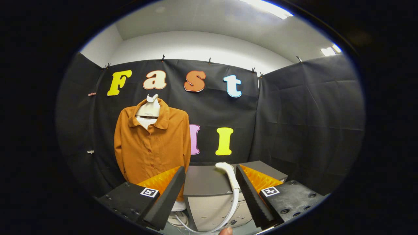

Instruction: Iron the clothes twice with a garment steamer, once on the left side and once on the right side.

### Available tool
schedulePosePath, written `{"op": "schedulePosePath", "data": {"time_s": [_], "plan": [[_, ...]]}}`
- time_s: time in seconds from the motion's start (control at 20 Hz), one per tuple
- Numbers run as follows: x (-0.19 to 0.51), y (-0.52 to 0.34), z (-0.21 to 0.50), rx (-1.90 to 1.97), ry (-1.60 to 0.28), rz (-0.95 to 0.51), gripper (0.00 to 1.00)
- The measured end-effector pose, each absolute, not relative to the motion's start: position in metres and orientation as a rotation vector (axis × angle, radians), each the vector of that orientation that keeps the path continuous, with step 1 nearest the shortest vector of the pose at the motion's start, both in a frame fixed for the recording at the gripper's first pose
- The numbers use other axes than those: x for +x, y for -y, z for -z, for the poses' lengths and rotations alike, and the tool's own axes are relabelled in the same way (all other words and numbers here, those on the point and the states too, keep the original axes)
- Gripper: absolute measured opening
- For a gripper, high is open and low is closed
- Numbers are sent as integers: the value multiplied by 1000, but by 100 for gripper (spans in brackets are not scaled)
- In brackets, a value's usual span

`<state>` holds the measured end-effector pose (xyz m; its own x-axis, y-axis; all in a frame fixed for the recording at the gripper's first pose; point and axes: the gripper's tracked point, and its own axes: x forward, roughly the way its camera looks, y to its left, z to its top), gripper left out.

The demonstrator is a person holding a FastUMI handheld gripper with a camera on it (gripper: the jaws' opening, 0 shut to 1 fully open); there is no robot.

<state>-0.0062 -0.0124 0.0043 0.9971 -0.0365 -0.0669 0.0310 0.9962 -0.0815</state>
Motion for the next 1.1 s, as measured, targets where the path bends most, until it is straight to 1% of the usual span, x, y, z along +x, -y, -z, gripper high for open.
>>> {"op": "schedulePosePath", "data": {"time_s": [0.15,0.25,0.4,0.55,0.8,1.1], "plan": [[18,25,-16,-108,-91,7,98],[40,44,-19,-139,-124,25,98],[78,58,-1,-132,-230,2,98],[118,77,38,-124,-380,-37,98],[175,120,128,-90,-655,-51,99],[231,139,202,-34,-848,-68,99]]}}
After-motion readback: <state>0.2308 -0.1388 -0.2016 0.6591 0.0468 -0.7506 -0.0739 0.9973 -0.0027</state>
